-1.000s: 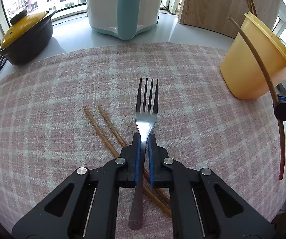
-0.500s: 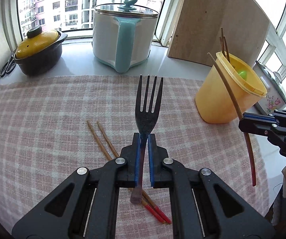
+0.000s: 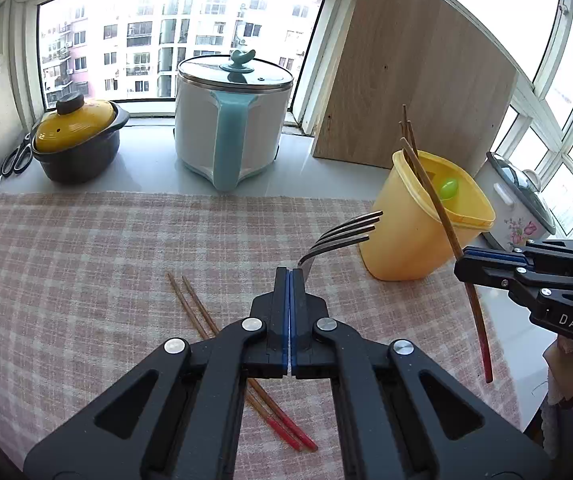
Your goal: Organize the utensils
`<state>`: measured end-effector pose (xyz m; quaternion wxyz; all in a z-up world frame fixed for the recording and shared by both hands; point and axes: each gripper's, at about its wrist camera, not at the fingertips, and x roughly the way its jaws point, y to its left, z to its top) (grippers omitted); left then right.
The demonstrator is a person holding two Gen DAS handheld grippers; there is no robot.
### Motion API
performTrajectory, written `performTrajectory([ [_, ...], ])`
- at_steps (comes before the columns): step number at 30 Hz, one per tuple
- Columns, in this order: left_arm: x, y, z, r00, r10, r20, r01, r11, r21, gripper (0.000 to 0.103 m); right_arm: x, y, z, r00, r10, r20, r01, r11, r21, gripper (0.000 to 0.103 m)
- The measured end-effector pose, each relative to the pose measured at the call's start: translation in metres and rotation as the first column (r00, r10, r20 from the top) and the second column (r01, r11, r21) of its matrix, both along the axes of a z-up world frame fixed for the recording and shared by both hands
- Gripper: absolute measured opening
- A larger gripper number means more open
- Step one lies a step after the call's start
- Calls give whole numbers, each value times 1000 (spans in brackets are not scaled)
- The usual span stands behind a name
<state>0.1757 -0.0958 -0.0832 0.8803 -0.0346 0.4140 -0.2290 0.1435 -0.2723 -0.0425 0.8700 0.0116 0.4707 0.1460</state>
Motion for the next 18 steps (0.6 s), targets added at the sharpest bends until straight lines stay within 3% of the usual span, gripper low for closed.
performTrajectory([
  [8, 1, -4, 8, 999, -9, 32, 8, 1000, 25, 0, -3, -5, 2, 1000, -12, 4, 12, 1000, -1, 5],
  [13, 5, -17, -3, 996, -92, 1, 92, 995, 40, 0, -20, -17, 7, 999, -41, 20, 40, 999, 26, 5],
  [14, 7, -22, -5, 992, -127, -14, 128, 991, 45, 4, -26, -22, 8, 998, -54, 25, 54, 998, 32, 5],
  [16, 11, -36, -12, 983, -183, -30, 185, 981, 64, 23, -38, -32, 7, 996, -85, 24, 84, 995, 45, 5],
  [18, 14, -52, -18, 969, -243, -41, 246, 965, 92, 25, -51, -45, 3, 992, -126, 14, 125, 990, 58, 5],
])
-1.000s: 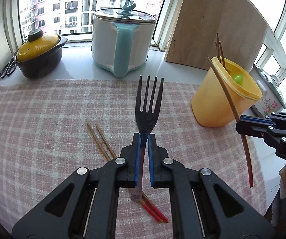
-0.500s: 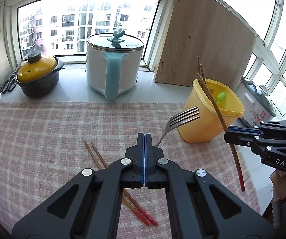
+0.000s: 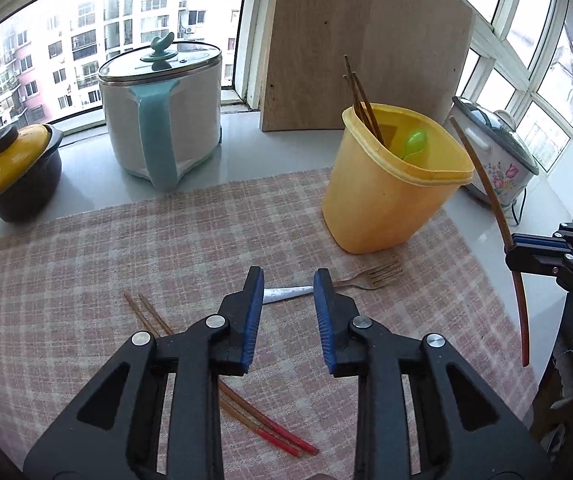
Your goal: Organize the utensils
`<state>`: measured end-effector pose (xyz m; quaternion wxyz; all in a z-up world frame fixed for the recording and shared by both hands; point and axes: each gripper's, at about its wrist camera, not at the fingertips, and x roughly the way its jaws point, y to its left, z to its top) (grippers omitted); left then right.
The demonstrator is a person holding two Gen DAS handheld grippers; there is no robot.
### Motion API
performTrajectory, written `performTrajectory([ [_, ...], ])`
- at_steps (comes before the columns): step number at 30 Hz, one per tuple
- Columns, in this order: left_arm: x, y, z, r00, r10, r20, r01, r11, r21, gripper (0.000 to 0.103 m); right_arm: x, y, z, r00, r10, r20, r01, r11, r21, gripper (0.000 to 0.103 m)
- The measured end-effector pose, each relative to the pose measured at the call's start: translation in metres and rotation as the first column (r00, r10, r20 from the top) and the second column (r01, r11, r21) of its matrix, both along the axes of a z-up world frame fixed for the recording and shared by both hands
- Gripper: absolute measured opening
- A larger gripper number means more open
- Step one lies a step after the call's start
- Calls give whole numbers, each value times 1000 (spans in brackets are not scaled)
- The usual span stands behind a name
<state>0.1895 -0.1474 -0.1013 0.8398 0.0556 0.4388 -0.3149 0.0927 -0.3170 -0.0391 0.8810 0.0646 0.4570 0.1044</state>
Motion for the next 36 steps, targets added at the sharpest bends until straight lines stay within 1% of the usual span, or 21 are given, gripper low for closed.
performTrajectory([
  [1, 1, -9, -3, 999, -35, -1, 35, 999, 12, 25, -7, -6, -2, 1000, -20, -6, 20, 1000, 4, 5],
  [3, 6, -27, -12, 992, -120, -29, 120, 992, 25, 26, -21, -18, -7, 998, -64, -17, 64, 998, 6, 5],
  [4, 10, -34, -18, 986, -154, -58, 156, 988, 25, 33, -28, -24, -9, 996, -87, -23, 87, 996, 8, 5],
  [5, 16, -41, -26, 980, -173, -94, 176, 984, 27, 36, -35, -29, -11, 994, -109, -27, 110, 994, 11, 5],
  [7, 27, -52, -41, 968, -200, -153, 206, 978, 27, 36, -49, -42, -14, 987, -158, -39, 159, 987, 21, 5],
  [9, 38, -60, -56, 962, -198, -187, 209, 977, 45, 36, -62, -52, -17, 978, -203, -49, 204, 979, 27, 5],
  [11, 48, -64, -70, 949, -202, -241, 216, 976, 34, 36, -73, -61, -18, 968, -243, -57, 245, 969, 28, 5],
  [14, 61, -67, -88, 941, -181, -287, 202, 978, 45, 36, -88, -73, -21, 953, -297, -66, 299, 954, 32, 5],
  [17, 66, -68, -98, 932, -174, -319, 200, 978, 51, 36, -94, -78, -22, 943, -324, -73, 326, 945, 29, 5],
  [18, 66, -67, -98, 932, -172, -321, 194, 980, 39, 36, -95, -79, -23, 942, -327, -75, 330, 944, 30, 5],
  [22, 61, -56, -100, 908, -162, -385, 174, 985, -4, 36, -95, -79, -23, 944, -322, -73, 325, 945, 35, 5],
  [26, 28, -46, -99, 904, -170, -392, 183, 983, -2, 36, -92, -78, -25, 952, -300, -65, 303, 952, 42, 5],
  [28, 6, -48, -97, 899, -193, -393, 210, 978, 0, 36, -88, -77, -26, 955, -289, -63, 292, 955, 49, 5],
  [29, -6, -51, -95, 901, -204, -384, 226, 974, 11, 36, -87, -77, -27, 957, -283, -63, 286, 957, 52, 5],
  [31, -21, -59, -91, 917, -206, -343, 242, 968, 66, 36, -85, -76, -28, 960, -273, -64, 277, 959, 60, 5],
  [33, -29, -72, -87, 942, -197, -271, 241, 960, 139, 36, -84, -77, -29, 962, -266, -63, 270, 961, 66, 5],
  [34, -30, -77, -86, 950, -196, -245, 240, 956, 167, 36, -84, -77, -29, 963, -263, -62, 267, 961, 69, 5],
  [36, -28, -89, -85, 954, -199, -226, 244, 950, 195, 36, -85, -79, -29, 963, -263, -60, 267, 960, 78, 5],
])
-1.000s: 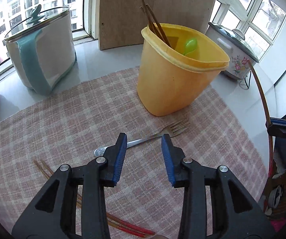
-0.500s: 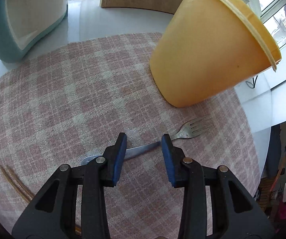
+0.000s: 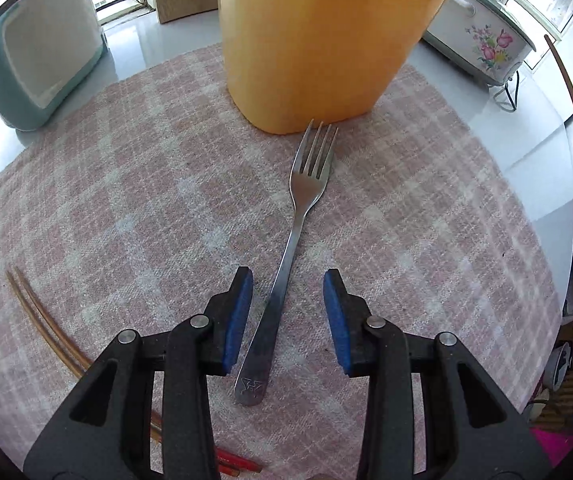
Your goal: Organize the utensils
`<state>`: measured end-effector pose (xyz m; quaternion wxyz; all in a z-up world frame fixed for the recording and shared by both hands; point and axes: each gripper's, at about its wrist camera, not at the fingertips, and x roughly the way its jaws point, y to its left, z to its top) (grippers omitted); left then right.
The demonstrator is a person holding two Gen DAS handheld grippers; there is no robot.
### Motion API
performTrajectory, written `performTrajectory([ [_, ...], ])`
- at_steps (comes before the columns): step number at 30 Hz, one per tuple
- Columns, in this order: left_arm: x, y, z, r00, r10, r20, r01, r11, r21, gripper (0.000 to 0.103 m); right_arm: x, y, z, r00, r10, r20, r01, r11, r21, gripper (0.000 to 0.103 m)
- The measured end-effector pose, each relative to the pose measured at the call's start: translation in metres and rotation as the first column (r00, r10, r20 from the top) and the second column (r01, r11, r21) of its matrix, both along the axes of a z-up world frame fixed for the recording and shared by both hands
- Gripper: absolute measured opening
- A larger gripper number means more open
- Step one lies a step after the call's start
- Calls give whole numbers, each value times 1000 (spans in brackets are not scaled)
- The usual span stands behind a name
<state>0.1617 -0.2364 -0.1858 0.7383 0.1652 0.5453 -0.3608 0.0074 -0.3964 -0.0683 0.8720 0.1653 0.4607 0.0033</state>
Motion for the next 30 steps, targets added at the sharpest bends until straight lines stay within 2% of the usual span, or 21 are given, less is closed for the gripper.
performTrajectory([
  [6, 7, -33, -8, 992, -80, 97, 66, 988, 137, 36, -12, -10, -2, 1000, -19, 6, 19, 999, 27, 5],
  [8, 6, -38, -8, 988, -102, 113, 86, 987, 138, 33, -16, -16, -3, 999, -34, 9, 34, 999, 36, 5],
  [10, 5, -40, -9, 989, -120, 92, 108, 986, 126, 17, -21, -22, -3, 999, -53, 12, 52, 998, 44, 5],
  [13, 4, -43, -12, 989, -128, 67, 120, 987, 110, 7, -26, -28, -4, 997, -76, 14, 75, 996, 47, 5],
  [20, 0, -33, -11, 998, -67, -9, 67, 997, 49, 3, -28, -30, -4, 996, -86, 26, 85, 995, 57, 5],
  [26, -20, -16, 4, 999, -24, -23, 23, 999, -42, 3, -23, -29, 0, 996, -77, 36, 75, 996, 43, 5],
  [30, -28, -5, 22, 1000, -8, -3, 8, 995, -97, 3, -19, -24, 2, 998, -60, 37, 58, 998, 35, 5],
])
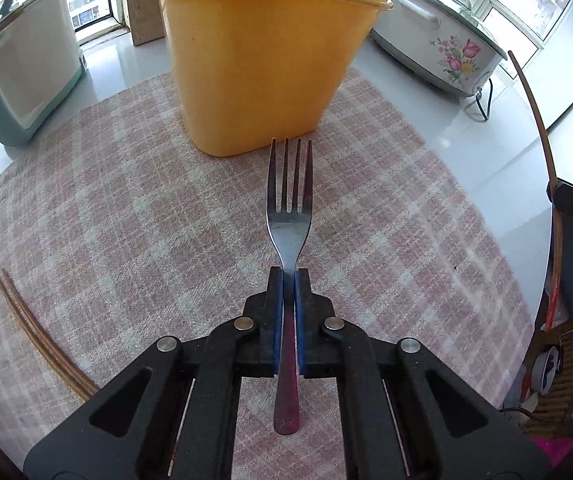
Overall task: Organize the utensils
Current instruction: 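Carry the fork and chopstick over the yellow holder with both tools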
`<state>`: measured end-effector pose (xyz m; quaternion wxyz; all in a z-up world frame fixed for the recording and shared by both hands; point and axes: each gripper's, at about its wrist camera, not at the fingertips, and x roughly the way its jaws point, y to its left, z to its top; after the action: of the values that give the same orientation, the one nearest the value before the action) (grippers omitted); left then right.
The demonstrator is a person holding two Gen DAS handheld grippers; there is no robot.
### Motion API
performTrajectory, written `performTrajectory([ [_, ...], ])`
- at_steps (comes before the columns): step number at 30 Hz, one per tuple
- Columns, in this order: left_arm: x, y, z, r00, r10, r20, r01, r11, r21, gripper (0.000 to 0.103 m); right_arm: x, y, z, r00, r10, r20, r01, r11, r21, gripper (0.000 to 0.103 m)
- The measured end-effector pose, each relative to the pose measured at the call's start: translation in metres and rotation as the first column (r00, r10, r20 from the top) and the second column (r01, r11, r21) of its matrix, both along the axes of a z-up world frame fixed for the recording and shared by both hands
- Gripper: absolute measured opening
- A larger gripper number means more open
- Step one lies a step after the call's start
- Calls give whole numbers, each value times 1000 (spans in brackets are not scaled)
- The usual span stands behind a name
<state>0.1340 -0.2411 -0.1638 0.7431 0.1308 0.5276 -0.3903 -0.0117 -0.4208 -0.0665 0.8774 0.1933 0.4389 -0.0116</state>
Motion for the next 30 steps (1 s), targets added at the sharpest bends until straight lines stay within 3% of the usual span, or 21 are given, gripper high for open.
performTrajectory([
  [16, -2, 31, 63, 988, 127, 88, -108, 975, -194, 3, 23, 27, 18, 996, 87, 19, -86, 994, -62, 5],
  [30, 14, 50, 123, 966, 201, 163, -134, 928, -349, 3, 62, 46, 61, 982, 163, 91, -147, 976, -159, 5],
])
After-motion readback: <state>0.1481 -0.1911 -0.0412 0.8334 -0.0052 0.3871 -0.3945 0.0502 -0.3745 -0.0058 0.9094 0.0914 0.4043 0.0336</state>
